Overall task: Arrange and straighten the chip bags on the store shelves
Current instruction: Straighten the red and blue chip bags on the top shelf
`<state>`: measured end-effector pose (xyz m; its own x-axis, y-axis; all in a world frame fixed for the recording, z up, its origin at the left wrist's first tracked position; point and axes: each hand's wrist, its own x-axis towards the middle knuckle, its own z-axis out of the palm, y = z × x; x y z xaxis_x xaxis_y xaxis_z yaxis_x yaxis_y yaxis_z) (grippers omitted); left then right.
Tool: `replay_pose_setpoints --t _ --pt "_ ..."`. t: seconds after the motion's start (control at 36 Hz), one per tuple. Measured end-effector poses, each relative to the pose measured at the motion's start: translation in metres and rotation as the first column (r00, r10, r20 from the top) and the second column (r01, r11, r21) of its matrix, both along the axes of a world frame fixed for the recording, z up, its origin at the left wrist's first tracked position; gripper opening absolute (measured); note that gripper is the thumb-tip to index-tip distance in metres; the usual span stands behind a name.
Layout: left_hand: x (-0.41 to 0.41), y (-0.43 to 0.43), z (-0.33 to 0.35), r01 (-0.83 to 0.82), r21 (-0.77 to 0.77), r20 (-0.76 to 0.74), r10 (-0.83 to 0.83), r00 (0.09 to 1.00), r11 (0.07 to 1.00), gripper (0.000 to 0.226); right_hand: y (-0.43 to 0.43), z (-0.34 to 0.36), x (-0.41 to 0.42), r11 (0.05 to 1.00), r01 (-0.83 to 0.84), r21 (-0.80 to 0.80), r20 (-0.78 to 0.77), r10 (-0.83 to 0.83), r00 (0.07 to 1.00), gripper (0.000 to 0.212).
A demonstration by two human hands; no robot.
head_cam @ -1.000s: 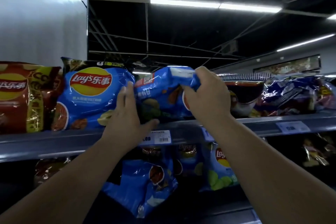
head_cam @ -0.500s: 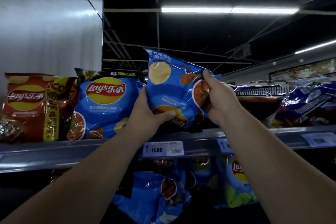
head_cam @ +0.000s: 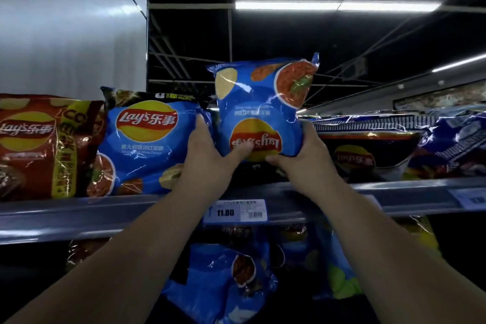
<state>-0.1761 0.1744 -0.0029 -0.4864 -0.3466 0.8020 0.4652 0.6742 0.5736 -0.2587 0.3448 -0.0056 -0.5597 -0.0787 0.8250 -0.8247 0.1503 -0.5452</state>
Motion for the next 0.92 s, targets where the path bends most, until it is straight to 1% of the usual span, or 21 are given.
replay_pose_setpoints --t 0.03,0.06,0.11,0.14,0.17,0.22,0.28,0.31,0.33,0.39,0.44,0.47,0.5,0.56,0.61,0.67,0.72,0.78,0.86,0.89,0.92 --pt "0.002 0.003 -0.003 -0.063 -0.061 -0.016 0.062 0.998 0.996 0.117 0.0 -0.003 0.0 0.992 0.129 0.004 -0.081 -0.128 0.988 0.069" --pt "0.006 0.008 -0.005 -0.138 -0.118 -0.042 0.134 0.99 0.983 0.119 -0.001 -0.005 0.002 0.961 0.276 0.021 -0.169 -0.268 0.948 0.072" --pt "0.017 0.016 -0.007 -0.324 -0.235 -0.157 0.294 0.943 0.916 0.122 -0.002 -0.008 0.007 0.826 0.559 0.072 -0.297 -0.518 0.802 0.079" --pt "0.022 0.018 -0.007 -0.447 -0.326 -0.272 0.37 0.888 0.833 0.122 -0.002 -0.009 0.011 0.754 0.647 0.112 -0.319 -0.589 0.743 0.082" --pt "0.025 0.019 -0.006 -0.568 -0.426 -0.417 0.404 0.814 0.704 0.119 -0.002 -0.01 0.014 0.706 0.694 0.141 -0.322 -0.63 0.707 0.085" --pt "0.027 0.021 -0.002 -0.702 -0.586 -0.649 0.285 0.706 0.405 0.104 -0.003 -0.011 0.018 0.659 0.74 0.134 -0.338 -0.671 0.66 0.084" --pt "0.027 0.029 0.007 -0.745 -0.649 -0.726 0.17 0.667 0.153 0.086 -0.005 -0.013 0.017 0.642 0.759 0.11 -0.385 -0.676 0.628 0.081" --pt "0.027 0.034 0.013 -0.747 -0.663 -0.73 0.182 0.659 0.049 0.082 -0.006 -0.014 0.016 0.638 0.762 0.108 -0.411 -0.669 0.619 0.08" --pt "0.029 0.04 0.02 -0.728 -0.684 -0.714 0.237 0.659 -0.038 0.08 -0.006 -0.015 0.015 0.64 0.761 0.101 -0.437 -0.659 0.612 0.08" --pt "0.034 0.049 0.036 -0.648 -0.742 -0.648 0.43 0.628 -0.171 0.084 -0.006 -0.015 0.015 0.662 0.747 0.058 -0.481 -0.638 0.602 0.081" --pt "0.036 0.053 0.052 -0.581 -0.771 -0.611 0.563 0.557 -0.262 0.079 -0.005 -0.015 0.016 0.698 0.716 0.004 -0.503 -0.618 0.605 0.081" --pt "0.037 0.054 0.059 -0.576 -0.766 -0.619 0.574 0.536 -0.287 0.071 -0.004 -0.015 0.017 0.71 0.704 -0.034 -0.507 -0.619 0.6 0.081" --pt "0.039 0.055 0.065 -0.584 -0.76 -0.623 0.576 0.528 -0.286 0.063 -0.003 -0.016 0.019 0.714 0.696 -0.078 -0.51 -0.628 0.588 0.082" --pt "0.041 0.054 0.074 -0.621 -0.756 -0.603 0.592 0.534 -0.209 0.056 -0.002 -0.02 0.021 0.727 0.67 -0.149 -0.5 -0.64 0.584 0.091" --pt "0.043 0.05 0.083 -0.654 -0.751 -0.552 0.629 0.547 -0.09 0.058 0.001 -0.022 0.022 0.765 0.616 -0.187 -0.448 -0.624 0.64 0.106" --pt "0.046 0.046 0.092 -0.712 -0.701 -0.524 0.642 0.559 0.047 0.06 0.003 -0.021 0.024 0.813 0.539 -0.219 -0.344 -0.581 0.737 0.118" --pt "0.051 0.044 0.101 -0.78 -0.589 -0.529 0.628 0.571 0.212 0.053 0.004 -0.019 0.025 0.861 0.441 -0.253 -0.241 -0.497 0.833 0.125" --pt "0.057 0.042 0.107 -0.815 -0.468 -0.522 0.638 0.567 0.342 0.05 0.007 -0.017 0.025 0.907 0.328 -0.265 -0.199 -0.384 0.901 0.128" --pt "0.059 0.041 0.109 -0.812 -0.355 -0.439 0.685 0.582 0.463 0.064 0.01 -0.013 0.024 0.976 0.101 -0.194 -0.098 -0.122 0.988 0.126" --pt "0.059 0.042 0.106 -0.795 -0.334 -0.413 0.679 0.606 0.506 0.068 0.01 -0.013 0.024 0.985 0.068 -0.157 -0.07 -0.08 0.994 0.124" --pt "0.058 0.042 0.102 -0.753 -0.324 -0.383 0.649 0.658 0.573 0.069 0.01 -0.012 0.025 0.991 0.057 -0.123 -0.059 -0.065 0.996 0.121"
